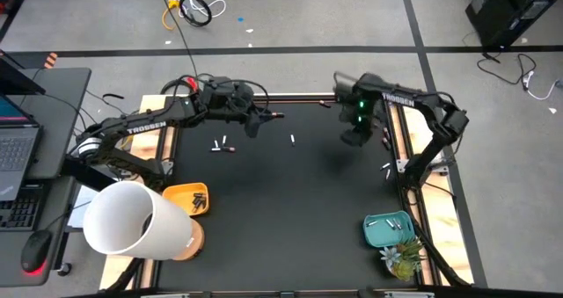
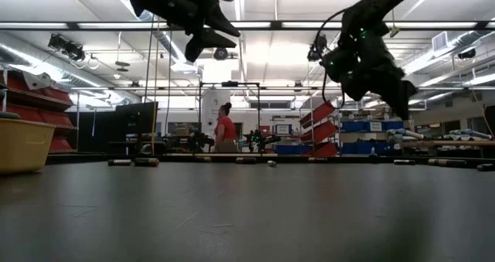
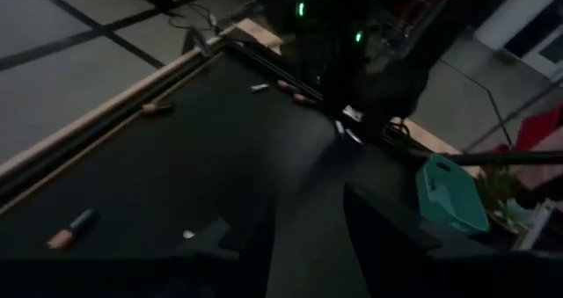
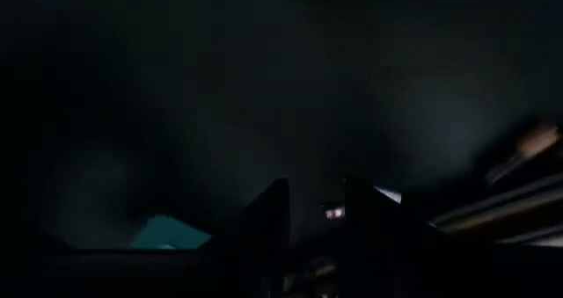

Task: Sort batteries
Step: Put the black battery into the yellow bin

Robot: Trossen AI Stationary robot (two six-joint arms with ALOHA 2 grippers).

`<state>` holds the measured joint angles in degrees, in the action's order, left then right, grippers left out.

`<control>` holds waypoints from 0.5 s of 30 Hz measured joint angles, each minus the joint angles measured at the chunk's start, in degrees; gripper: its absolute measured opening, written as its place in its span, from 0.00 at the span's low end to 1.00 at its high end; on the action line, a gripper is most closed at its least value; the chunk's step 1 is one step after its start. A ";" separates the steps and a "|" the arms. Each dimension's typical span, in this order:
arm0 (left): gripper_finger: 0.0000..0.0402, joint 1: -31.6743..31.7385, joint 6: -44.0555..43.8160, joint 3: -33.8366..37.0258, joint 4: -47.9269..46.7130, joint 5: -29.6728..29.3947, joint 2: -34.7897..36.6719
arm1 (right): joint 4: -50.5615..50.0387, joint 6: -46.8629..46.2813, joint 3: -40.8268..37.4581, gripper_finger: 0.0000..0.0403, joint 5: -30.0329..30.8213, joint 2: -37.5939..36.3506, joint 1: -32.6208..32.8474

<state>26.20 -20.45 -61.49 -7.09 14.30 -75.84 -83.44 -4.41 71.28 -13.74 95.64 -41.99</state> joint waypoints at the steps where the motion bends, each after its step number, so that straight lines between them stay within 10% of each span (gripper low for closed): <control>1: 0.38 0.57 0.34 0.00 0.07 -0.01 -0.01 | -0.12 0.67 1.75 0.24 0.01 0.54 -1.62; 15: 0.38 4.50 2.21 0.02 1.60 2.02 0.03 | 3.20 8.96 7.67 0.25 16.68 4.21 -12.46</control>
<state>30.70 -18.24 -61.47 -5.50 16.32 -75.81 -80.24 4.55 78.96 2.93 99.85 -54.45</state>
